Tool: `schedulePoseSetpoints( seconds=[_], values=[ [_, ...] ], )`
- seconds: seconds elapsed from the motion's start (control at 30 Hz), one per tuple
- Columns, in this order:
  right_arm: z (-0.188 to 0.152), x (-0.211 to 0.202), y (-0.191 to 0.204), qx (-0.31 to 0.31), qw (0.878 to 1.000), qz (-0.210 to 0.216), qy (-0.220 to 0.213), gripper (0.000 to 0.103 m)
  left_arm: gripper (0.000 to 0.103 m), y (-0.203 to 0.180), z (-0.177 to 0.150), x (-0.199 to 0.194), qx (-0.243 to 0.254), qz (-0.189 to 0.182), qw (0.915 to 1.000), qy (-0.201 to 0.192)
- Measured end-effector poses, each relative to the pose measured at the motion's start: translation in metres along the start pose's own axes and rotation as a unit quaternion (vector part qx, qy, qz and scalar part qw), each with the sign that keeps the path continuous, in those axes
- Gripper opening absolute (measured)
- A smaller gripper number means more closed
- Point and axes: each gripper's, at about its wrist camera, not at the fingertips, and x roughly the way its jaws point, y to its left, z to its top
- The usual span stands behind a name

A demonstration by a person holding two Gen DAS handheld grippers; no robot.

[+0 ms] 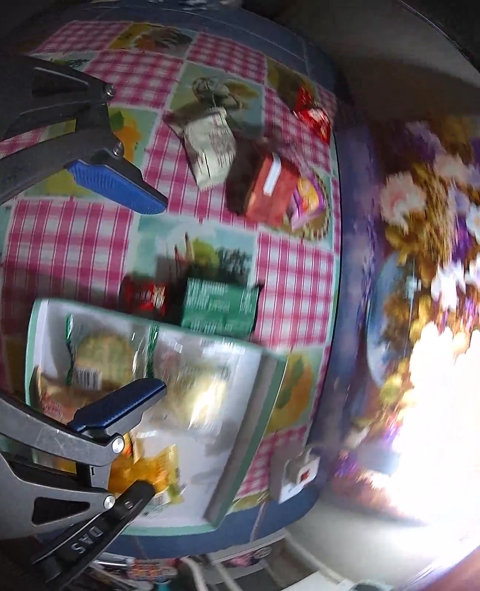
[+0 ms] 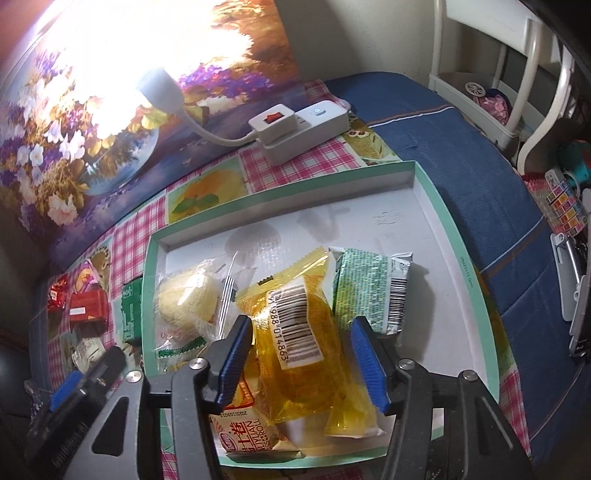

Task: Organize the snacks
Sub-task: 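Open the right gripper to release the bun bag while the left releases the roll, then move both tools back over the snack pile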

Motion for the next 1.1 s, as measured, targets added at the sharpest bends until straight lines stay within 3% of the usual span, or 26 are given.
schedulePoseSetpoints(
  seconds=[0.13, 0.2, 0.57, 1.1],
  values=[
    [-0.001, 0.001, 0.006, -0.013, 1.0, -0.003, 0.002, 0.071, 0.098, 0.023, 0.005, 0.001, -0.03, 0.019, 0.9994, -0.005],
    [-0.001, 0.001, 0.008, -0.018, 1.0, -0.005, 0.002, 0.079, 0.098, 0.034, 0.006, 0.001, -0.044, 0.023, 0.9987, -0.007],
    [-0.005, 0.002, 0.024, -0.053, 0.998, -0.014, -0.004, 0.103, 0.099, 0.097, 0.006, -0.003, -0.117, 0.047, 0.992, -0.01],
    [-0.011, -0.005, 0.054, -0.084, 0.996, 0.014, -0.025, 0.103, 0.1, 0.132, 0.004, -0.018, -0.129, 0.057, 0.9896, -0.031]
  ],
)
